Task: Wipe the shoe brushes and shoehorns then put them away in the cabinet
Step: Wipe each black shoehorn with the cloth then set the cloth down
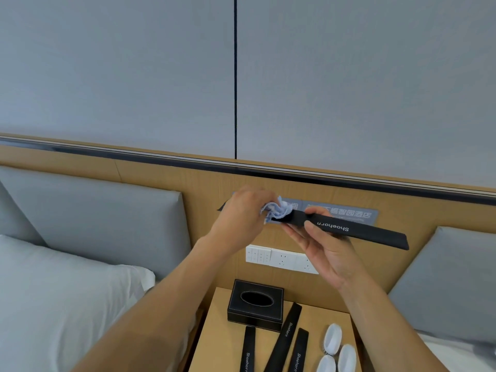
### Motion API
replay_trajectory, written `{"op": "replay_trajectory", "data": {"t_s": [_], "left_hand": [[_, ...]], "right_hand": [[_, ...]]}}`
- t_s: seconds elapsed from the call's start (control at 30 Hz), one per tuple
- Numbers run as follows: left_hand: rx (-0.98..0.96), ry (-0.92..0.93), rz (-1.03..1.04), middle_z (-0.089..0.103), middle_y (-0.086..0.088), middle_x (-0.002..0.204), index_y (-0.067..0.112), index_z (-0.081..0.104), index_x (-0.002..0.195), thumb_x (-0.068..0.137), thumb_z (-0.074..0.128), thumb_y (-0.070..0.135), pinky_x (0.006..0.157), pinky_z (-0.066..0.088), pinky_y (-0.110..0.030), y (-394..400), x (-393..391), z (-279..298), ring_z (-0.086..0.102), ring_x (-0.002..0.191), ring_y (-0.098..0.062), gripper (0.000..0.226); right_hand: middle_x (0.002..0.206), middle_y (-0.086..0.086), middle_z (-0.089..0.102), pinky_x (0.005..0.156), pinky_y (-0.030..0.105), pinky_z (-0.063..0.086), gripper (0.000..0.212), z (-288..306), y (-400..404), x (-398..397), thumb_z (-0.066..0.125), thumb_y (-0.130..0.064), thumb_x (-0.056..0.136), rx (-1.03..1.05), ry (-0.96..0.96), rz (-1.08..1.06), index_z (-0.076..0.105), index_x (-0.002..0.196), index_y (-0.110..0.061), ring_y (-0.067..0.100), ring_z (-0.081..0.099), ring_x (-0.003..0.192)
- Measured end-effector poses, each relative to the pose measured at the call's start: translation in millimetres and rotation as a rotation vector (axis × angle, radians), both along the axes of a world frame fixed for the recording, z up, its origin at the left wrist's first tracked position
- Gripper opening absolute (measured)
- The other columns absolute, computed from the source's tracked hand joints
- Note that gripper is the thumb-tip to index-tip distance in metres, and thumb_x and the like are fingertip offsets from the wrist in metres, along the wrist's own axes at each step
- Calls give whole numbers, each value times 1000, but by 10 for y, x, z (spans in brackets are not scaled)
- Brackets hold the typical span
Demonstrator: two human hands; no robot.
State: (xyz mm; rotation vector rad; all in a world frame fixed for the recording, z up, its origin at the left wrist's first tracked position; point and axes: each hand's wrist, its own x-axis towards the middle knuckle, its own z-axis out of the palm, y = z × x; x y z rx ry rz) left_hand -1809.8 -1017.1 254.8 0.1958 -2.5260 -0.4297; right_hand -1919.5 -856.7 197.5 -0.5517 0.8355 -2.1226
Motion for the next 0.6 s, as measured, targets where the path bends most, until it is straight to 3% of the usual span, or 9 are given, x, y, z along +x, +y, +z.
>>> {"op": "replay_trajectory", "data": {"t_s": [0.13, 0.2, 0.3, 0.43, 0.6], "left_hand": [[55, 112, 34, 67, 1, 93, 15, 69, 99, 89, 56, 15, 67, 33, -12, -91, 55, 18, 54, 85, -10, 17], [40, 146, 74, 68, 0, 98, 14, 70, 102, 87, 54, 20, 70, 34, -14, -138, 82, 12, 54, 90, -10, 22], [-47, 193, 116, 68, -5, 99, 10, 71, 101, 82, 71, 4, 73, 39, -21, -177, 118, -32, 55, 92, -16, 20], [-82, 182, 159, 68, -8, 99, 6, 73, 100, 76, 79, 6, 69, 49, -28, -187, 129, -156, 58, 91, -22, 24], [-12, 202, 196, 70, -11, 102, 5, 74, 104, 80, 76, 5, 76, 51, -32, -143, 55, -175, 60, 93, -25, 23]], "right_hand": [[117, 27, 69, 84, 38, 61, 3, 67, -22, 5, 70, -10, 81, 143, 2, -174, 71, 82, -12, 44, 68, 109], [113, 23, 72, 84, 43, 61, 22, 54, -24, 4, 74, -16, 78, 163, -87, -237, 66, 98, -13, 42, 70, 105], [109, 23, 73, 82, 47, 61, 48, 32, -59, 34, 76, -23, 75, 164, -254, -279, 54, 116, -12, 42, 71, 101], [106, 25, 73, 73, 45, 63, 51, 36, -168, 105, 73, -28, 83, 181, -359, -268, 50, 125, -11, 39, 73, 97], [108, 26, 73, 82, 46, 62, 51, 45, -295, 180, 70, -28, 82, 196, -270, -195, 50, 126, -11, 38, 72, 101]]}}
